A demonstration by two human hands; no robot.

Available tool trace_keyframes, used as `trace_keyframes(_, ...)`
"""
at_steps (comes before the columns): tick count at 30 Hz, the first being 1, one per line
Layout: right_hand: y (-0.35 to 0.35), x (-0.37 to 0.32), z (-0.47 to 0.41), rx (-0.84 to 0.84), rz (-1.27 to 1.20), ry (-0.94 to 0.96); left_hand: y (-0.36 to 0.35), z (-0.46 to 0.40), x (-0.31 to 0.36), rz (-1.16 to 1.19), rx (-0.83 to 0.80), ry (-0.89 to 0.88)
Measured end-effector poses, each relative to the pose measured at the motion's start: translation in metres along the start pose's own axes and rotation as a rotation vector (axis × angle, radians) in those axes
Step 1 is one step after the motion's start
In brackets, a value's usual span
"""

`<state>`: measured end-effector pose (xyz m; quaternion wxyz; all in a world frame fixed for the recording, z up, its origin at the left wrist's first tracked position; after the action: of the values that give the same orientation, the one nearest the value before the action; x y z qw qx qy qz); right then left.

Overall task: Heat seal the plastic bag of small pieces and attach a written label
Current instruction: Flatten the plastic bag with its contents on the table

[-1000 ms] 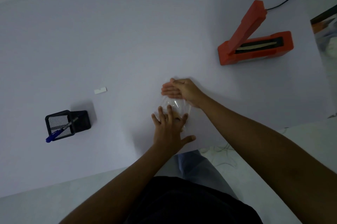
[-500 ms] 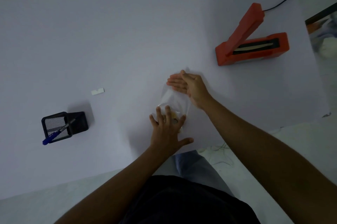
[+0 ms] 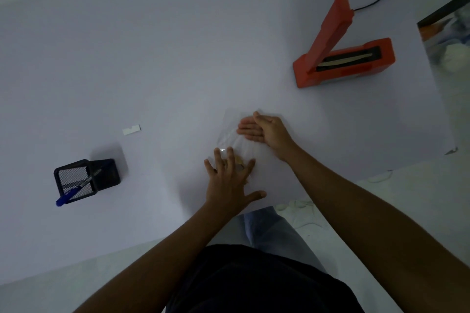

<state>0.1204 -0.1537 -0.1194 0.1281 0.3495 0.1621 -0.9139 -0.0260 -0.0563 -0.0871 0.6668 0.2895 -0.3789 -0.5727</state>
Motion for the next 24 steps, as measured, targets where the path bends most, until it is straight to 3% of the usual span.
trace_keyframes(10, 0.014, -0.026, -0.012, 0.162, -0.135, 0.176, 0.002, -0.002, 0.001, 0.018, -0.007, 0.008)
trace_keyframes(18, -0.043, -0.007, 0.007, -0.217, -0.008, -0.028, 0.003, -0.006, 0.002, -0.013, 0.0, -0.033)
trace_keyframes(24, -0.041, 0.002, -0.007, -0.193, 0.023, -0.076, 0.0, -0.006, 0.001, 0.003, 0.007, -0.049)
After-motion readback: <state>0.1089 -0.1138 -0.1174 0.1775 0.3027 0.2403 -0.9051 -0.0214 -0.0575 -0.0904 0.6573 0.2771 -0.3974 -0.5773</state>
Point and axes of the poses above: each hand's wrist, its own z-axis away from the middle knuckle, its own y-axis out of the back of the hand, x = y × z, the point moved 3 cm from there along -z, towards the middle knuckle, and after that the axes turned 1 degree about x, right-handed, at the moved point
